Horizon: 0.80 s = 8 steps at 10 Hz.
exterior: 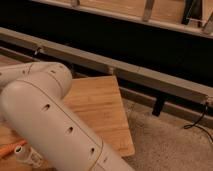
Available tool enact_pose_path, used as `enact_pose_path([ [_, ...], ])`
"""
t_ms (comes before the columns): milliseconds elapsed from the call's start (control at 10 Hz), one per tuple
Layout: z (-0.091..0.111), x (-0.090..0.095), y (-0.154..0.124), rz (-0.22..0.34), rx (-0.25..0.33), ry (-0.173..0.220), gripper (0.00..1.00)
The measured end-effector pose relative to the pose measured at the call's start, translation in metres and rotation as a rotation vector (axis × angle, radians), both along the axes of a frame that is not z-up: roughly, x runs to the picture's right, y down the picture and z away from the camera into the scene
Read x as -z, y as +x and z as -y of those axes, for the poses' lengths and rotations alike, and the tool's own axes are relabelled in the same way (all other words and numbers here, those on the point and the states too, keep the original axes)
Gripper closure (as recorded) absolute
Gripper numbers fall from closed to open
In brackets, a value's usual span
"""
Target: Place the ceramic cup in the ceramic bowl
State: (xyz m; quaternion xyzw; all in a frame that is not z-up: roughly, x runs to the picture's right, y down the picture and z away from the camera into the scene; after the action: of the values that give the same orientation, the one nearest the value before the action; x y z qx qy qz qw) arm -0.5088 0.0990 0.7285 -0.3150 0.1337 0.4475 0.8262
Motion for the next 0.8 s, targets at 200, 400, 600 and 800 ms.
enact_pose_path([
  [200, 0.002, -0.009, 0.004, -0.019, 0.002, 0.004, 0.35],
  [400, -0.001, -0.019, 0.011, -0.039, 0.005, -0.004, 0.35],
  [600, -0.014, -0.032, 0.019, -0.052, 0.011, -0.029, 0.35],
  [800, -0.025, -0.043, 0.022, -0.04, 0.014, -0.045, 0.38],
])
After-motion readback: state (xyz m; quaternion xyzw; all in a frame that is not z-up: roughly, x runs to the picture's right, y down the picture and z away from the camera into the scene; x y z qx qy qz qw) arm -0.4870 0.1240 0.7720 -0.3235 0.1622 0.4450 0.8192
